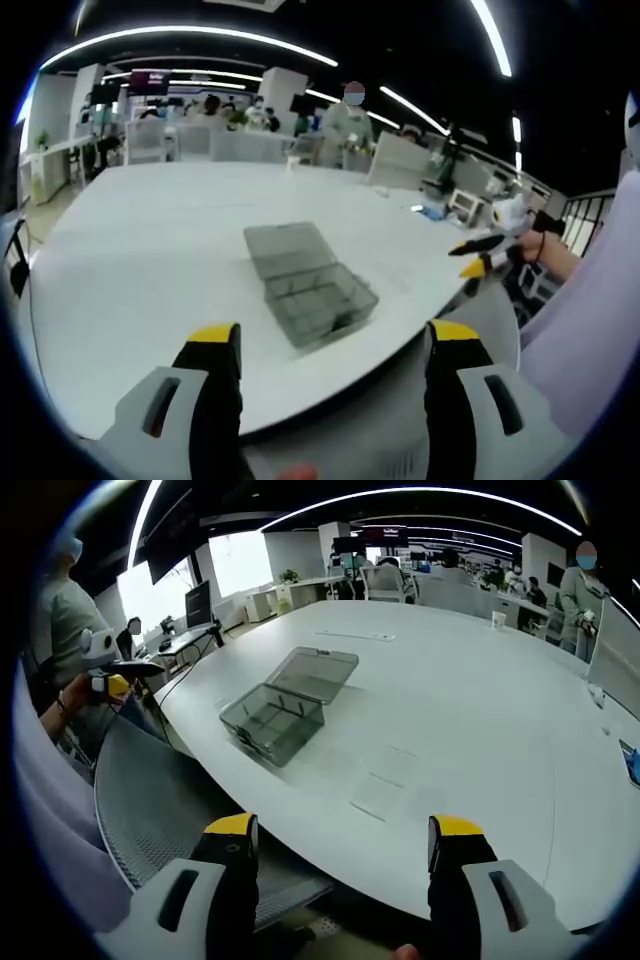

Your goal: Insert the divider into the dual guide fixture by aligning both edges with the guide slots and pushing it downward to the bottom, including one-sided entry, uneven engagement, binding, and posture correction.

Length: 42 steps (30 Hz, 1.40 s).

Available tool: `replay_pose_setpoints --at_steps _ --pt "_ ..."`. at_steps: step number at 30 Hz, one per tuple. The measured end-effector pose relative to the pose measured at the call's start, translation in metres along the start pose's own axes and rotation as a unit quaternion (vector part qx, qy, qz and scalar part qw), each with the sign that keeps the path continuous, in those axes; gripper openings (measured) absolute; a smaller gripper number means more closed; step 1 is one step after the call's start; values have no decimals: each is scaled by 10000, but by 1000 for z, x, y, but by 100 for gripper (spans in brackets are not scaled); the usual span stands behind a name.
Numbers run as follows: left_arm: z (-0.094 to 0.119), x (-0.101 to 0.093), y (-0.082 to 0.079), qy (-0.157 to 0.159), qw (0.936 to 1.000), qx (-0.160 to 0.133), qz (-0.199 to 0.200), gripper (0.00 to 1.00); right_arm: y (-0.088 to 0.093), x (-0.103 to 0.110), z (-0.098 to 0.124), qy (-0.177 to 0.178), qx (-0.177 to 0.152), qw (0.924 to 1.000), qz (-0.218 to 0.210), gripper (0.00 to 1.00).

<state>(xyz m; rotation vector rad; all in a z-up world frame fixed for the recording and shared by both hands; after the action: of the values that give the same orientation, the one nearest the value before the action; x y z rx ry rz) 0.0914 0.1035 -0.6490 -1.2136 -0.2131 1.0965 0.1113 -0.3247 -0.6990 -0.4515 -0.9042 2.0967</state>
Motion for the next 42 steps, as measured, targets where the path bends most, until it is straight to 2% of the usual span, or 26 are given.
replay_pose_setpoints --at_steps 11,14,18,27,34,42 --pt "-1 -1 2 17 9999 -21 114 73 -4 2 2 58 -28 10000 28 65" --pt "-3 -3 -2 92 9997 -111 194 73 -7 1 2 105 -83 9999 -4 64" --pt "-10 -8 -8 197 9997 -137 88 72 -12 3 0 137 -86 9999 6 63" --pt "-14 -16 -14 425 9988 -230 56 69 -22 16 0 127 -1 9998 148 61" --pt "-16 -14 -21 544 9979 -348 16 69 -31 23 -3 143 90 9996 225 60" --pt "-12 -13 -30 690 9968 -388 -138 69 -45 16 -12 235 153 9991 309 58"
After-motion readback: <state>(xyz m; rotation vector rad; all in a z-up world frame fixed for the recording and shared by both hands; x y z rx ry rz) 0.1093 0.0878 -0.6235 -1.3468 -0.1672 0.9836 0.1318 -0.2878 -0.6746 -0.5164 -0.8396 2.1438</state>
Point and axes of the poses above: the point that each gripper's makers call its tool centre point, and the gripper's own axes: z roughly backward along the fingers, x roughly to its left, y roughly out of its underside, the point moved 8 cm from there along z, roughly backward along the fingers, and after that the axes turned 9 degrees about z, right-handed, at the moved point
